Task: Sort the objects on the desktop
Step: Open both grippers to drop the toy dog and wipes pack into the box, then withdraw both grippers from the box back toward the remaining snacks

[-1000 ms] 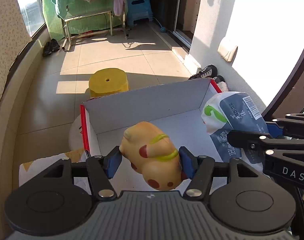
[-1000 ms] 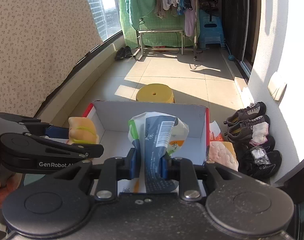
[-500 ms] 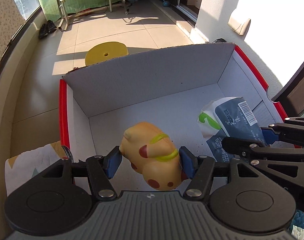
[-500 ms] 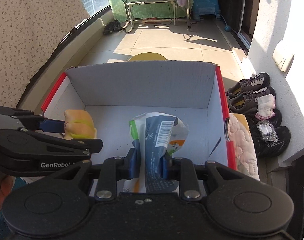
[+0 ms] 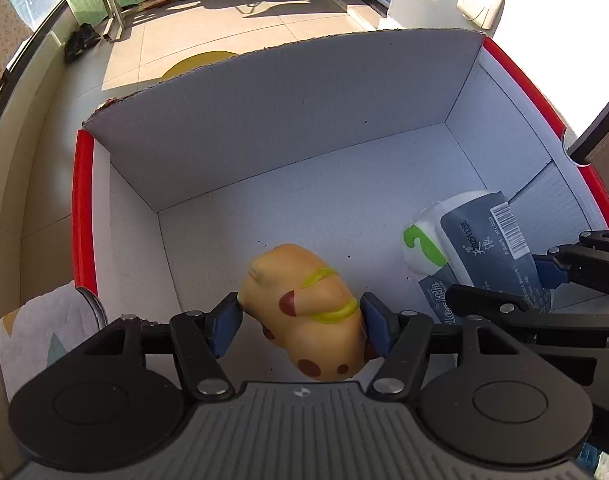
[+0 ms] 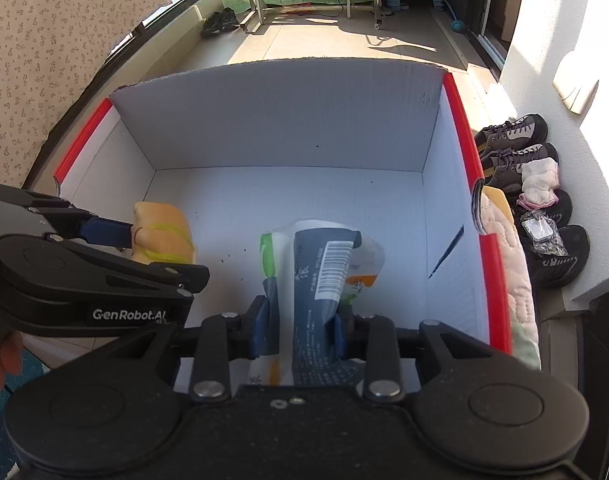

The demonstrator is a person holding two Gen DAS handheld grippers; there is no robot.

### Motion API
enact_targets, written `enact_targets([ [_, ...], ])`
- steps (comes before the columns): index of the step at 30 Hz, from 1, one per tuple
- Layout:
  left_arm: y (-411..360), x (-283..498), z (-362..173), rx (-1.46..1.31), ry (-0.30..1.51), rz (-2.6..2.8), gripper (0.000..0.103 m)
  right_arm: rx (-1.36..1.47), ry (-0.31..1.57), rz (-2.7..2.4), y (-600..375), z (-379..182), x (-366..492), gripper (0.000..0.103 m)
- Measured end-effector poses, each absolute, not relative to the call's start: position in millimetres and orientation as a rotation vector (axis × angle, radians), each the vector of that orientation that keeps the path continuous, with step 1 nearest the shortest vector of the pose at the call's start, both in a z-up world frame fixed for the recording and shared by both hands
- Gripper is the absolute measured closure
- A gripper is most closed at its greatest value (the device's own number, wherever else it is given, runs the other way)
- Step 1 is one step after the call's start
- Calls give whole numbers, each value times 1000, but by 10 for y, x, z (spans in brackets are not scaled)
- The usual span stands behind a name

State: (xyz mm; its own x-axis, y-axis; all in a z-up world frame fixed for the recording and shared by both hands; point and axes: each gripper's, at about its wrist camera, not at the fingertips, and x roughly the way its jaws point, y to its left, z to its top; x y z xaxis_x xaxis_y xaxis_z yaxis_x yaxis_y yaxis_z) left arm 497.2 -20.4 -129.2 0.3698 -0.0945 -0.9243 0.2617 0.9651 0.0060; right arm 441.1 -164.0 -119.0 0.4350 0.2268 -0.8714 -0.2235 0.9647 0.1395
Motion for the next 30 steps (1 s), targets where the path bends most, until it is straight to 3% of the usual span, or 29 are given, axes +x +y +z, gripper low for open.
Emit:
enact_targets([
  [7, -218, 4909, -1275, 180, 1171, -241, 36, -3, 1096, 249, -1726, -1204, 4404, 56],
  [16, -182, 4812, -1016, 126, 1113, -250, 28, 18, 1054, 298, -1815, -968, 4301, 50],
  [30, -109, 4223, -201, 81, 984, -228, 28, -12, 954, 383, -1784, -326, 3726, 49],
])
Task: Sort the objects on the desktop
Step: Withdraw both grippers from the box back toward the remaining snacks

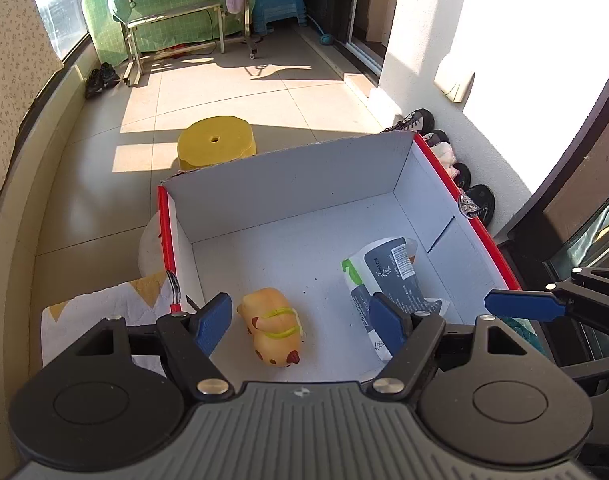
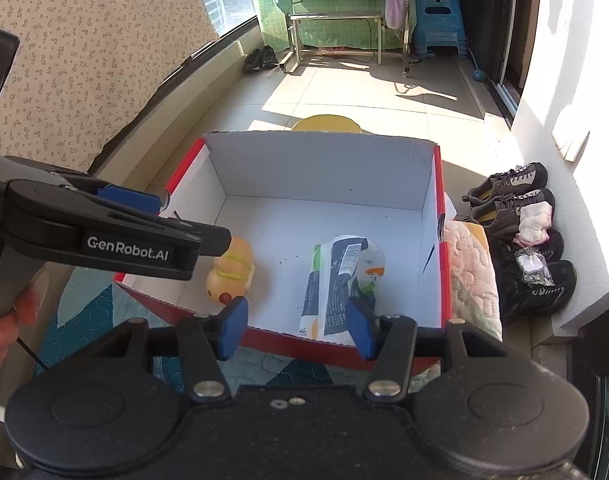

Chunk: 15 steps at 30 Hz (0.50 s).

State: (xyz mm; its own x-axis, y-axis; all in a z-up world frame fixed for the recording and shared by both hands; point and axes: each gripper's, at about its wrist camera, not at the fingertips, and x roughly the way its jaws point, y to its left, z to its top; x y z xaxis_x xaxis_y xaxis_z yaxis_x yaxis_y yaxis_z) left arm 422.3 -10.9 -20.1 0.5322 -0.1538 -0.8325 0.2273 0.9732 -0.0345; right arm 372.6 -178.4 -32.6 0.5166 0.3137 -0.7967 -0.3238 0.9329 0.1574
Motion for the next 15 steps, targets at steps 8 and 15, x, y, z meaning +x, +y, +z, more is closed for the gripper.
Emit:
enact_targets([
  [8, -144, 3750, 212, 76, 905, -240, 28, -14, 896, 400, -1809, 23, 3351, 49],
  [15, -148, 3375, 415, 86, 858, -239, 28, -11, 860, 408, -1856, 213, 3014, 49],
])
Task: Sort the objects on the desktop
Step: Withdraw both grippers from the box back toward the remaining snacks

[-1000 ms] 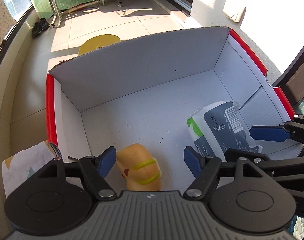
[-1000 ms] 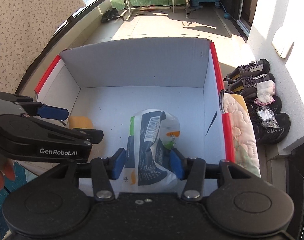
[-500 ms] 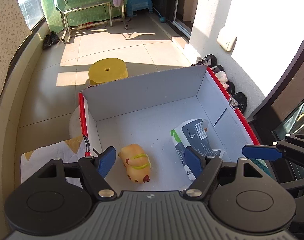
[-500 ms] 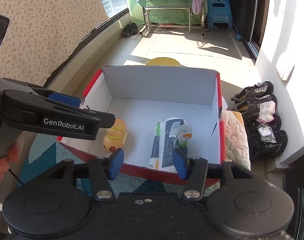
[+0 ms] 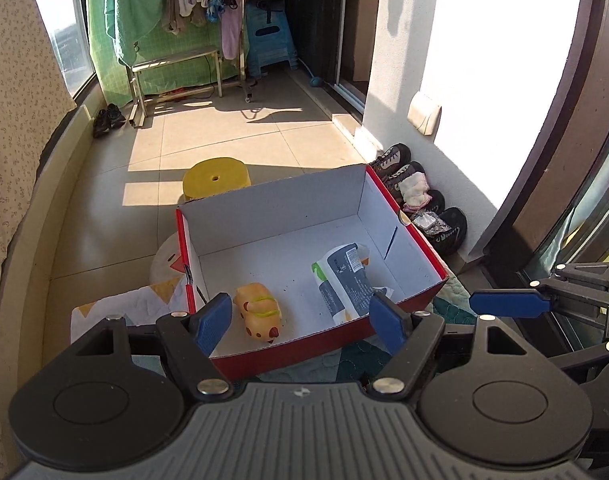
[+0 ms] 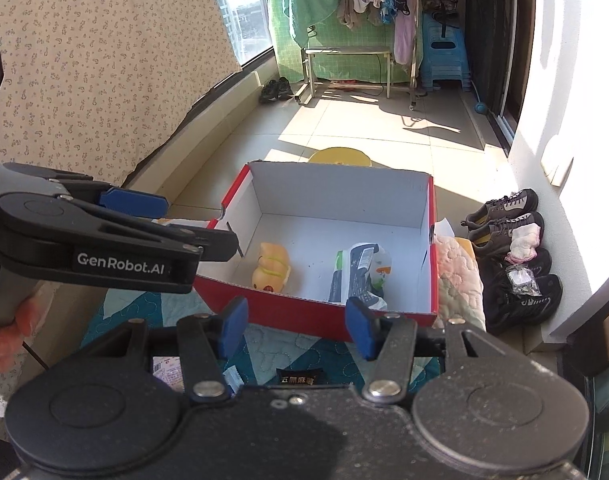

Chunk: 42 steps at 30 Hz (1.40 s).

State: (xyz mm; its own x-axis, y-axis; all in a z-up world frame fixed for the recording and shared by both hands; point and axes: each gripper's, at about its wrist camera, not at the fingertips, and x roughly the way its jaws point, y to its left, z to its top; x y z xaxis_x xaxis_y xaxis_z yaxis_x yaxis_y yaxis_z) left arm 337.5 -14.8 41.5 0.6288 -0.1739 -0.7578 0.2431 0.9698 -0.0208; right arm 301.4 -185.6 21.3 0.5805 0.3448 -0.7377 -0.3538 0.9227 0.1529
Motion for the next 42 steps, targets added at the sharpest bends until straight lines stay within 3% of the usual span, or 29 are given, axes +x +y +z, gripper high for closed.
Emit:
enact_targets([
  [14, 15, 2619, 621, 56, 760, -205, 28, 4, 796, 404, -1966, 331, 2307, 49],
  [42, 276, 1654, 48, 28, 773, -141, 28, -23, 823, 392, -1848, -95, 1580, 49],
])
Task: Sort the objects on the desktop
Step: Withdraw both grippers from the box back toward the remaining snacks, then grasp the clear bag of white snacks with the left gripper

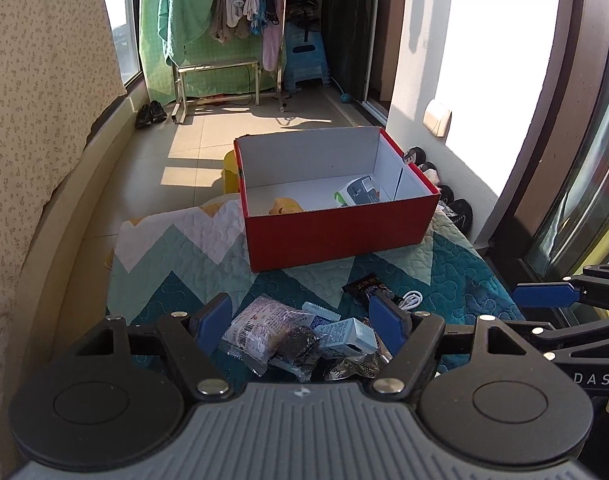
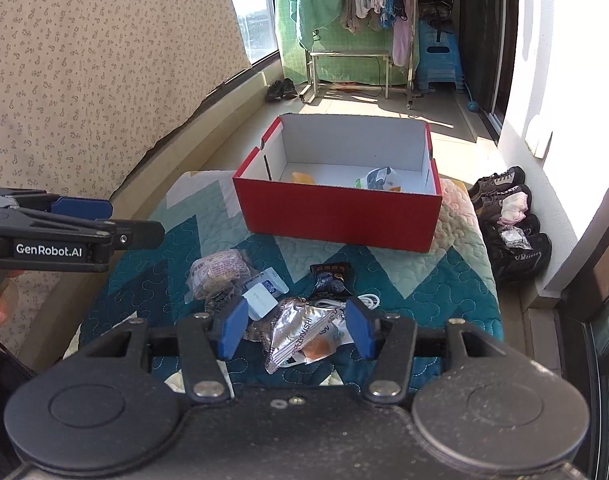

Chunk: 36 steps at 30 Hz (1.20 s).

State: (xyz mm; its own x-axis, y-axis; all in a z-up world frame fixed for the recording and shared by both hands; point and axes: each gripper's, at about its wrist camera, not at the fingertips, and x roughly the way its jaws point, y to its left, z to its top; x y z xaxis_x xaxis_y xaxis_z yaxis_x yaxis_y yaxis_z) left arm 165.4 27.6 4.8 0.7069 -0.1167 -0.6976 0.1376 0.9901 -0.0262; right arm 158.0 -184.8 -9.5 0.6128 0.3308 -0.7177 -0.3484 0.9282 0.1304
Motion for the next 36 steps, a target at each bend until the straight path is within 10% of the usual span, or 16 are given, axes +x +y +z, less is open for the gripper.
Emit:
enact_targets([
  [36, 651, 2578, -1041, 29, 1002, -209, 28, -3, 966, 373, -1758, -804, 2546, 49],
])
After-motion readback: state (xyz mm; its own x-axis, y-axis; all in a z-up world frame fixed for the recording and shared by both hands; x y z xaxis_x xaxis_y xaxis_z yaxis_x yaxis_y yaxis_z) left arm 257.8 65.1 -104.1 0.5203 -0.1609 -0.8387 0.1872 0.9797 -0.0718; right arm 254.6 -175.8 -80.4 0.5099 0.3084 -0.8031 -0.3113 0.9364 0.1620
